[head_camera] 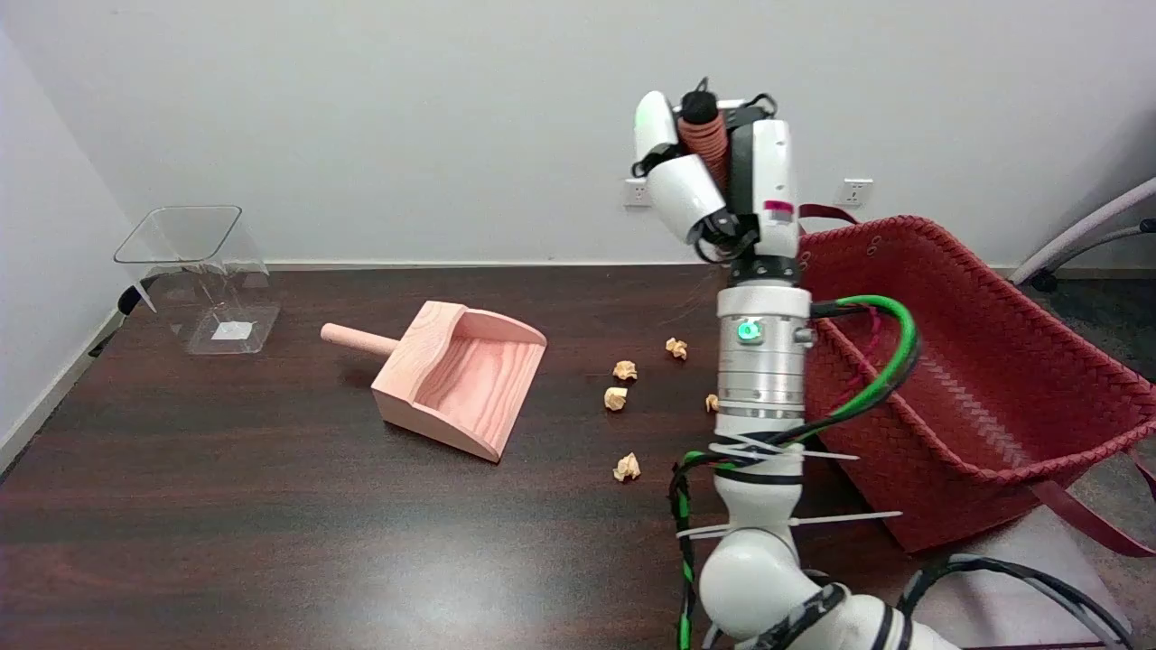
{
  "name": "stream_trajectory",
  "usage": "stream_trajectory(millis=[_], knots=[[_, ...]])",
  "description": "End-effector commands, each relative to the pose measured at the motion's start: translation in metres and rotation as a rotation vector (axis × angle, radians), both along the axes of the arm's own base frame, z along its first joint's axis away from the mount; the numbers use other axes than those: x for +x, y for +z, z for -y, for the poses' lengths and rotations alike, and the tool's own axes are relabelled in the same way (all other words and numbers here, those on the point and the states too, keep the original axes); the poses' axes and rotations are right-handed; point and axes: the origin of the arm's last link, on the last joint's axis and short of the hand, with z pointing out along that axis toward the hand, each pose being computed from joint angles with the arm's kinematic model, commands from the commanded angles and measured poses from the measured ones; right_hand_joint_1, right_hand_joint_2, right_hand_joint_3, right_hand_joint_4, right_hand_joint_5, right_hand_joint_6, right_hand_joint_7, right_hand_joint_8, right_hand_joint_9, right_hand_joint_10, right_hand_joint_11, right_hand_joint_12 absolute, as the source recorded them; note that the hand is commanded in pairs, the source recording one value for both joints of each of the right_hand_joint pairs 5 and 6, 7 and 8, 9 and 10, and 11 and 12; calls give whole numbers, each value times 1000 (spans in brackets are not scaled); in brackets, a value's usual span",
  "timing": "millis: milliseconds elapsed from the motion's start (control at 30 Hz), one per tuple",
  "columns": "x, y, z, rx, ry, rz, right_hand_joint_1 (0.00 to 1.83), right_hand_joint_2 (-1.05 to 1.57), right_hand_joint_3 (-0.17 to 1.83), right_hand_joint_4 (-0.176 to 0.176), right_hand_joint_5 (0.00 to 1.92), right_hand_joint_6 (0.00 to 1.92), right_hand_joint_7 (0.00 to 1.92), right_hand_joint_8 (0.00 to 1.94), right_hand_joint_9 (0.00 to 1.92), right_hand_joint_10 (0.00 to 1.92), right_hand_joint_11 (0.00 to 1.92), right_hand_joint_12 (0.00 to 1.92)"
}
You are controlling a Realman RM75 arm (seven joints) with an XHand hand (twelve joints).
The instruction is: Use the broom to sweep the yellow paper into the dustpan.
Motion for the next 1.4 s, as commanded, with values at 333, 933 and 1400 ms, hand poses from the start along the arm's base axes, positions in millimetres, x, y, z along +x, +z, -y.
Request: stream_trajectory(millis=[333,933,1400], knots=[[-56,-2,6,-37,-179,58,834,1571,721,0,1920,1920,1920,1920,1920,1920,1920,1920],[-98,37,10,-20,-219,97,821,1571,797,0,1920,1920,1920,1920,1920,1920,1920,1920],[-120,58,11,-51,-256,98,827,1571,754,0,1920,1920,1920,1920,1920,1920,1920,1920]])
